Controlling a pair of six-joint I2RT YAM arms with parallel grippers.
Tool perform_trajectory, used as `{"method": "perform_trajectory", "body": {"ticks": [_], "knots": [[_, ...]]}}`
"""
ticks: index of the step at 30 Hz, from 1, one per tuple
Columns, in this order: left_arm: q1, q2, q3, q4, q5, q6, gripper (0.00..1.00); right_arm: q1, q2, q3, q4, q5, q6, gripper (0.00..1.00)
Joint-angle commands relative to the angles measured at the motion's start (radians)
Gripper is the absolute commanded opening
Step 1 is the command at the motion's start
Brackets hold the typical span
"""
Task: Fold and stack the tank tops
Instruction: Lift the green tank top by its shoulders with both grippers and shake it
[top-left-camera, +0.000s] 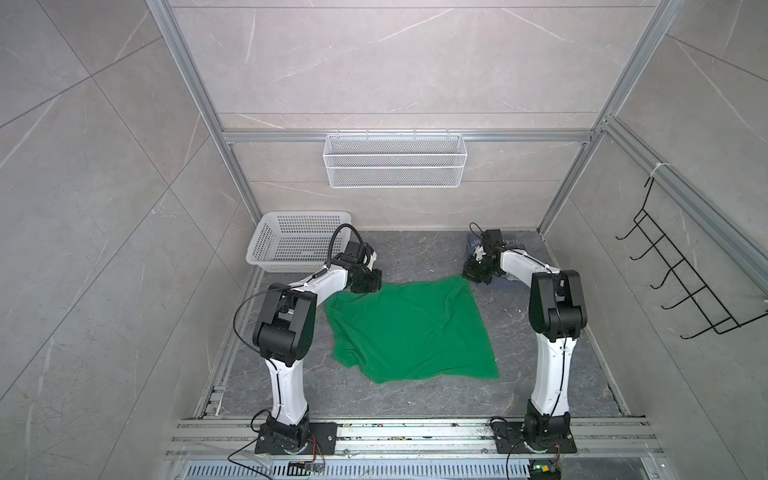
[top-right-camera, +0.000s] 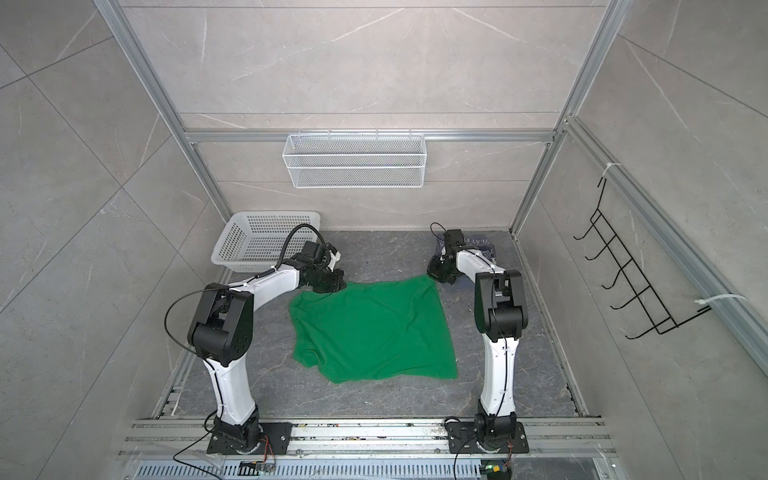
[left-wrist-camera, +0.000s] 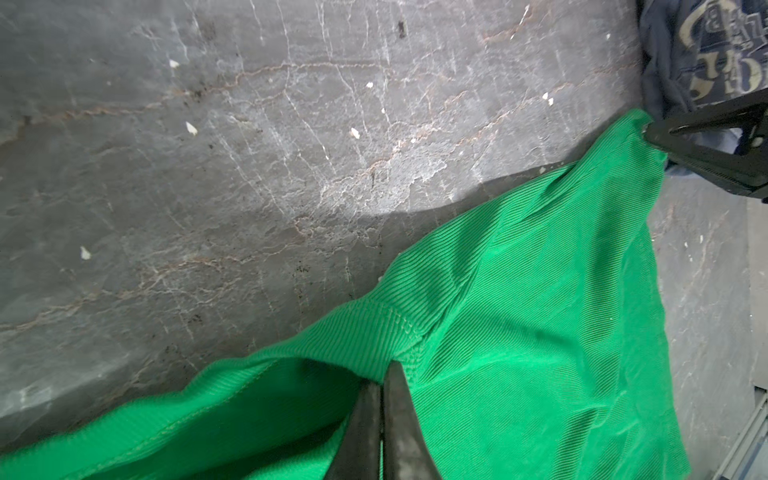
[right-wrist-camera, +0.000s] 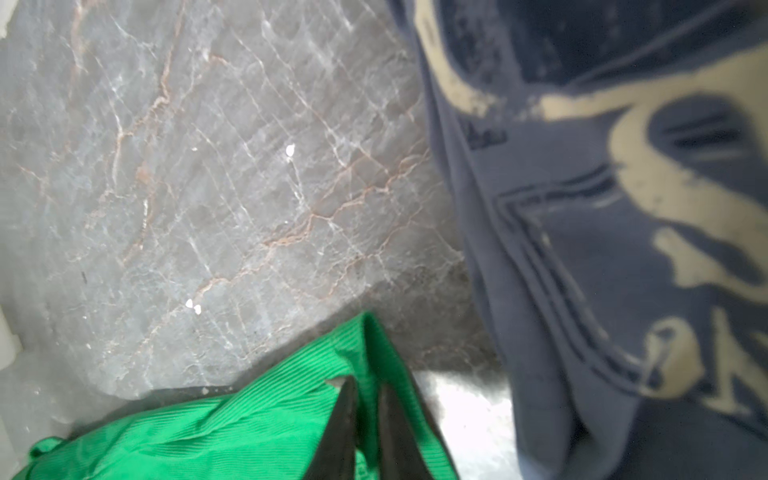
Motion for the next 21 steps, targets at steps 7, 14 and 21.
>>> {"method": "perform_trajectory", "body": {"ticks": [7,14,21], "knots": [[0.060,-0.165,0.016,-0.123,0.064,-0.101,0.00,-0.028,-0.242,-0.103,0.009,-0.019,0.019,0.00],[0.066,-0.308,0.035,-0.261,0.089,-0.139,0.00,-0.098,-0.472,-0.235,0.016,-0.108,0.029,0.00],[0.057,-0.508,0.007,-0.295,0.081,-0.135,0.00,-0.116,-0.688,-0.327,0.006,-0.240,0.050,0.00]]}}
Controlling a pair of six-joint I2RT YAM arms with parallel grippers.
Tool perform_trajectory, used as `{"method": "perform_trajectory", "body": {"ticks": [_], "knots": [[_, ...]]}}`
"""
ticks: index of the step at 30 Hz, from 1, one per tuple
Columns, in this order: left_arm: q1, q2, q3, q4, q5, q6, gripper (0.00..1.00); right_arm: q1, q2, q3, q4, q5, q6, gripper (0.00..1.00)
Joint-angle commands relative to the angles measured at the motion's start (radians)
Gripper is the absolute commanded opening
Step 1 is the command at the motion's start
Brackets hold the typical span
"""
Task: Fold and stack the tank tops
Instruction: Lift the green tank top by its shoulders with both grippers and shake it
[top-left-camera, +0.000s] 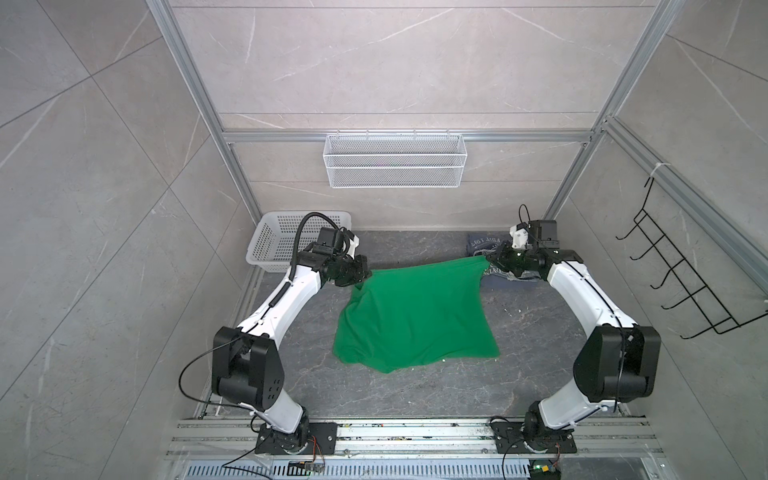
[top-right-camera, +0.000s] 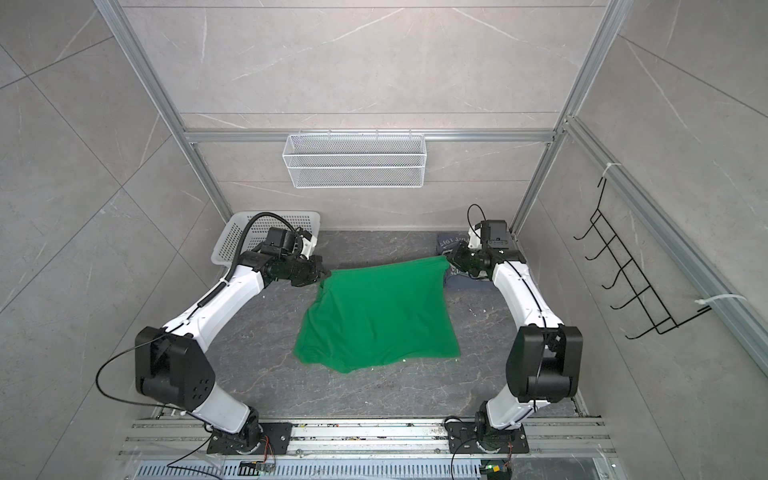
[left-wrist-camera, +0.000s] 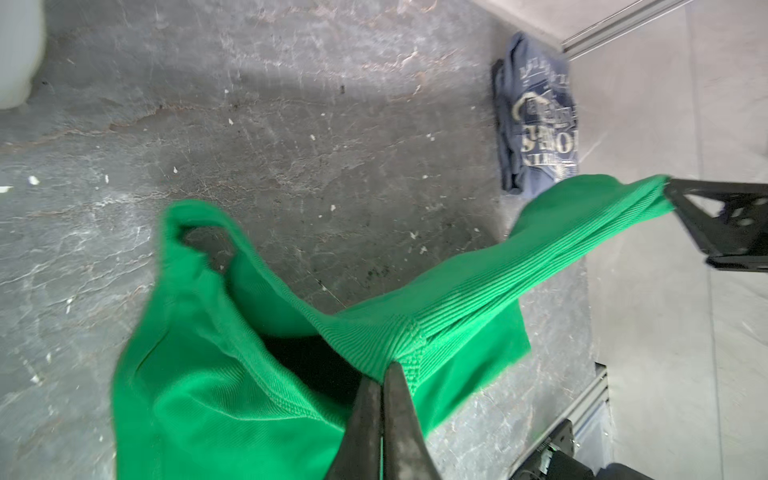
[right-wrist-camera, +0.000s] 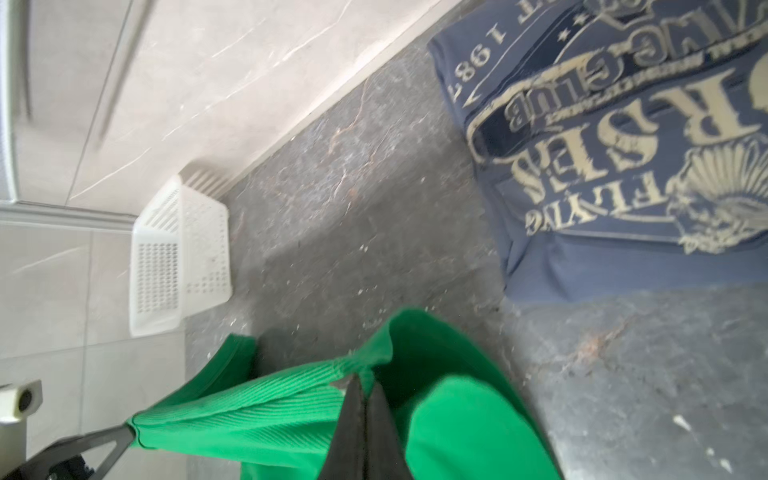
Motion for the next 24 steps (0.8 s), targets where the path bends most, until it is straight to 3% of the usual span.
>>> {"method": "perform_trajectory", "body": {"ticks": [1,8,15,20,24], "knots": [[-0.003,-0.148,-0.001,-0.040,-0.006,-0.009,0.00,-0.004,-0.122,-0.046,-0.012,-0.077,0.027,0.00],[-0.037,-0.428,-0.044,-0.053,-0.027,0.022,0.00,0.004,-0.426,-0.070,-0.102,-0.147,0.040,0.00],[-0.043,-0.651,-0.006,-0.059,0.081,0.037,0.00,0.005,-0.662,0.101,-0.295,-0.192,0.037,0.00],[-0.043,-0.742,0.055,-0.067,0.169,0.013,0.00,0.005,-0.739,0.287,-0.419,-0.195,0.043,0.00],[-0.043,-0.762,0.059,-0.047,0.193,-0.016,0.00,0.005,-0.760,0.332,-0.454,-0.163,0.046,0.00]]}}
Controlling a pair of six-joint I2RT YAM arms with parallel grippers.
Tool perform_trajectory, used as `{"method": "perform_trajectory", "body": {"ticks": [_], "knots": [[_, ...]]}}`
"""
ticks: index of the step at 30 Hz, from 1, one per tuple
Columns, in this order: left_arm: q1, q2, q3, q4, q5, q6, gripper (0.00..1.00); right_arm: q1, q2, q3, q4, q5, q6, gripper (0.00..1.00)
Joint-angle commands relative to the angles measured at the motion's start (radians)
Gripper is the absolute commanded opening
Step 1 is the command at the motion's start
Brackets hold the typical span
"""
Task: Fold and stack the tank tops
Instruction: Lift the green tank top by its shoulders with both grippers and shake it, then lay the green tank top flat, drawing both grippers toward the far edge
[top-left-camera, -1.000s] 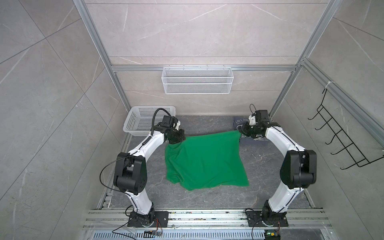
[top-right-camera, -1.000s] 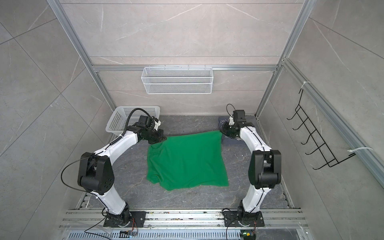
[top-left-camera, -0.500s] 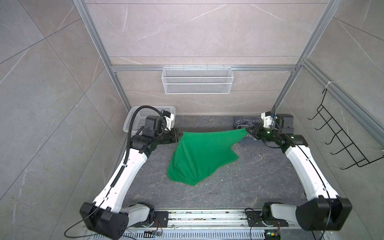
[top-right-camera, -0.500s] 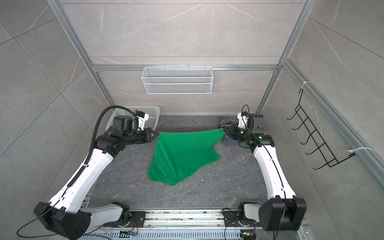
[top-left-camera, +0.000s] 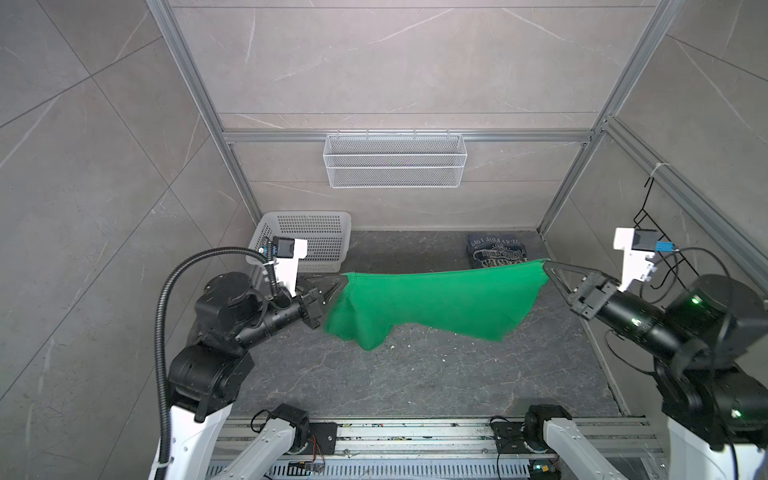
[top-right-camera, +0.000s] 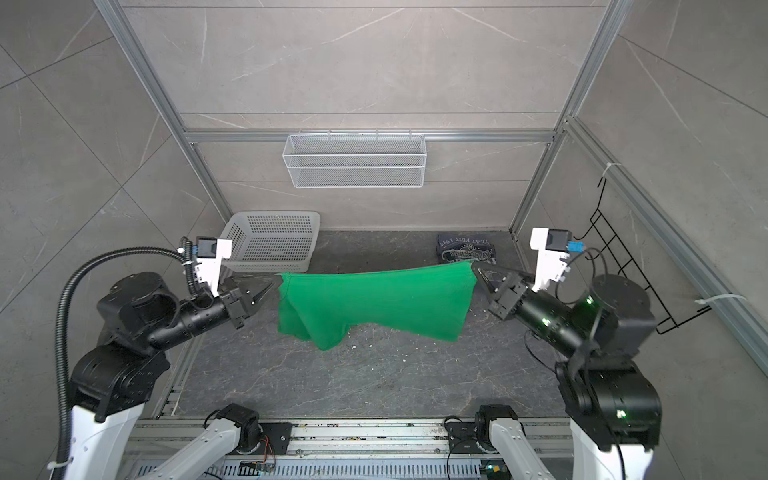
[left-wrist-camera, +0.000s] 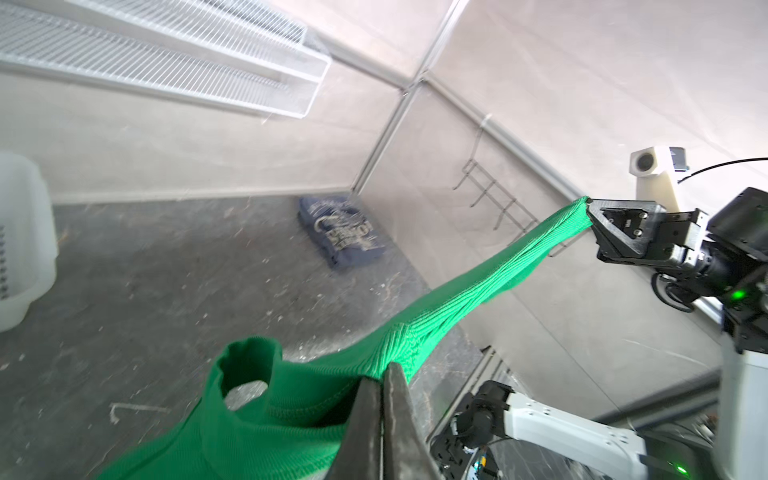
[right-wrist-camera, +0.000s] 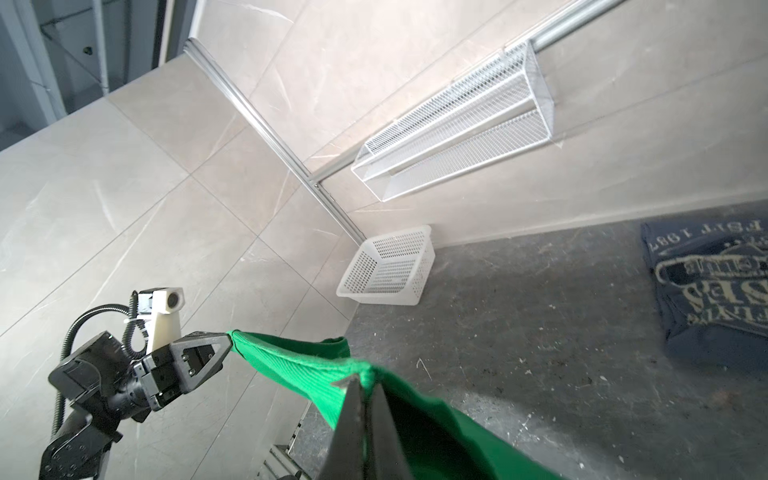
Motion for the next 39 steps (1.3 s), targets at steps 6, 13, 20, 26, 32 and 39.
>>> {"method": "perform_trajectory", "body": {"ticks": [6,13,20,26,32,39], "knots": [[0.001,0.088,-0.076,0.092,0.018,-0.044,0.00,0.002,0.019,-0.159,-0.029,0.082,0.003,0.00],[-0.055,0.490,-0.166,0.190,-0.093,-0.045,0.00,0.002,0.208,-0.485,0.223,0.151,-0.009,0.00],[-0.087,1.002,0.019,0.188,-0.244,-0.007,0.00,0.005,0.658,-0.579,0.479,0.222,0.019,0.00],[-0.088,1.252,0.229,0.168,-0.373,0.041,0.01,0.006,0.928,-0.442,0.511,0.348,0.009,0.00],[-0.081,1.392,0.406,0.116,-0.418,0.073,0.07,0.005,1.086,-0.293,0.479,0.403,0.002,0.00],[-0.072,1.519,0.569,0.001,-0.491,0.088,0.48,0.006,1.202,-0.150,0.400,0.456,-0.022,0.44]]}}
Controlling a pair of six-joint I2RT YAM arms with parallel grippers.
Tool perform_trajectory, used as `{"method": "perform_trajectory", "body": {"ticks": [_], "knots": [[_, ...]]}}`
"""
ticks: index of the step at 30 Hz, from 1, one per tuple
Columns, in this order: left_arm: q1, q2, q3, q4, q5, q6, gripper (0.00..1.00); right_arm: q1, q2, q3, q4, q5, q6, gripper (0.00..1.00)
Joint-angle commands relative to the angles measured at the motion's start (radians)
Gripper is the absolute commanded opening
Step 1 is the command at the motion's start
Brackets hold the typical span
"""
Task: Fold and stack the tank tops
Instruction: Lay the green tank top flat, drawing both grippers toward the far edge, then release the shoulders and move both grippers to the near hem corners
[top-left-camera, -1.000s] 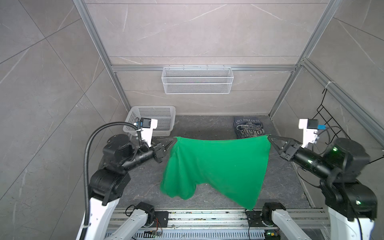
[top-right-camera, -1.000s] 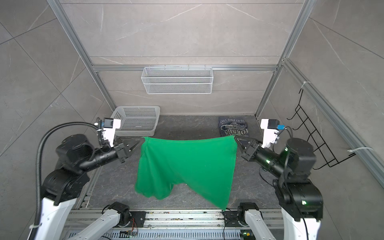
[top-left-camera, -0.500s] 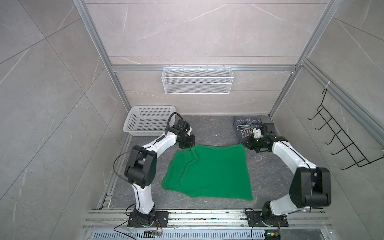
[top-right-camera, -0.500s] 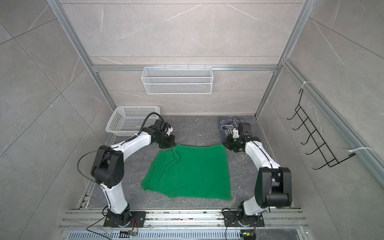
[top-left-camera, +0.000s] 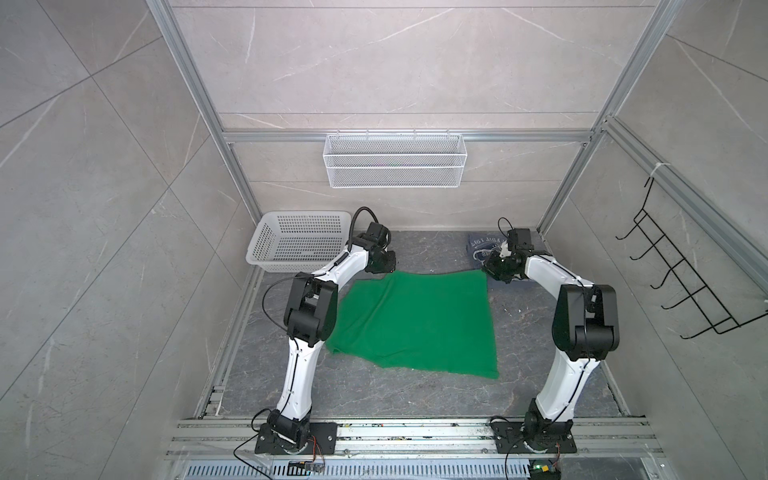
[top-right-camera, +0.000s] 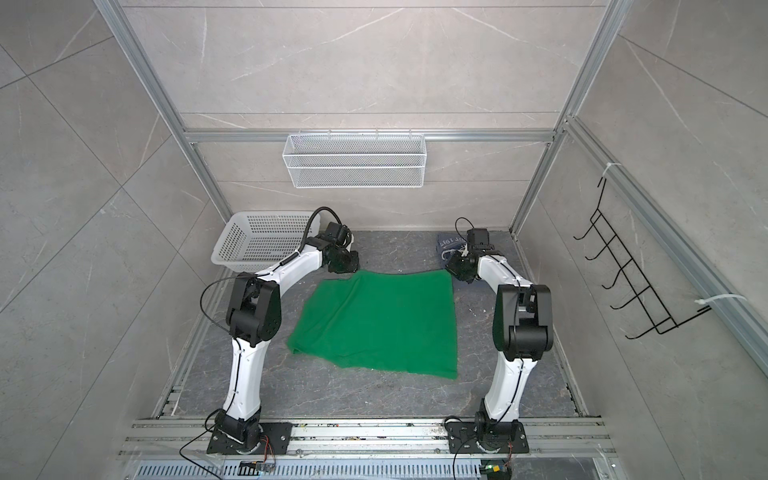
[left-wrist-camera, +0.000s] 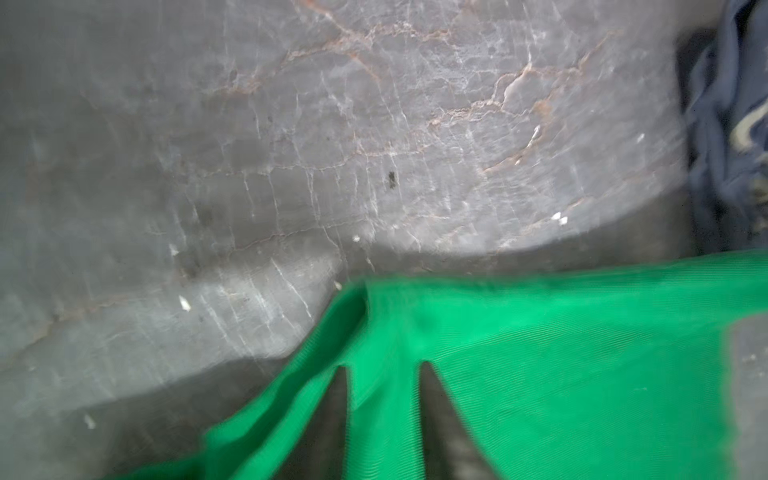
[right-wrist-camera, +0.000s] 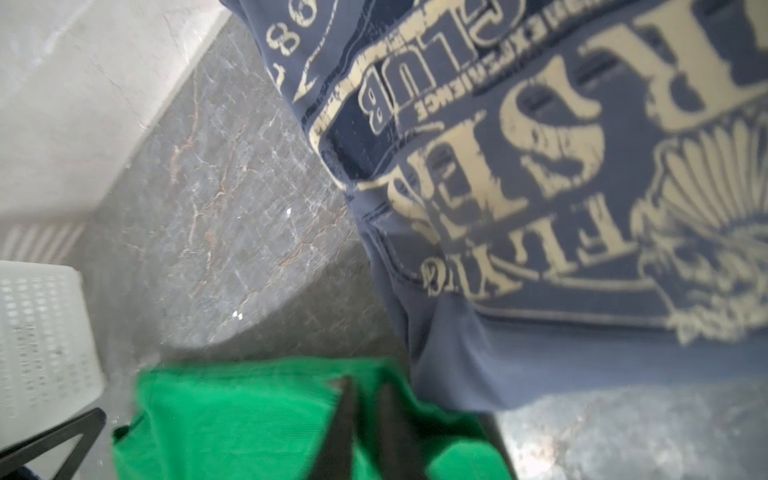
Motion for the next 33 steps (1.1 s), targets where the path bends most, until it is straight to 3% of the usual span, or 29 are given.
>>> {"method": "perform_trajectory", "body": {"ticks": [1,3,6,12,14,23,28,33], "knots": [[0.011,0.045,0.089,-0.123,-0.093,0.029,0.53,0.007,0.035,0.062,-0.074,0.071,-0.029,0.51],[0.013,0.015,0.105,-0.160,-0.155,0.038,0.66,0.004,-0.004,0.052,-0.088,0.101,-0.048,0.61],[0.013,-0.088,0.062,-0.180,-0.200,0.045,0.74,0.023,-0.116,-0.016,-0.097,0.123,-0.070,0.69],[0.016,-0.368,-0.311,-0.012,-0.166,-0.016,0.75,0.137,-0.324,-0.245,-0.112,0.092,-0.059,0.71],[0.026,-0.418,-0.426,0.068,-0.104,-0.026,0.73,0.162,-0.363,-0.328,-0.079,0.056,-0.037,0.71],[0.102,-0.295,-0.527,0.245,0.081,-0.068,0.65,0.191,-0.388,-0.526,0.015,-0.074,0.023,0.71],[0.133,-0.254,-0.546,0.276,0.000,-0.064,0.65,0.191,-0.365,-0.595,0.011,-0.073,0.059,0.71],[0.161,-0.267,-0.623,0.302,-0.080,-0.084,0.66,0.187,-0.324,-0.630,-0.036,0.011,0.095,0.71]]}}
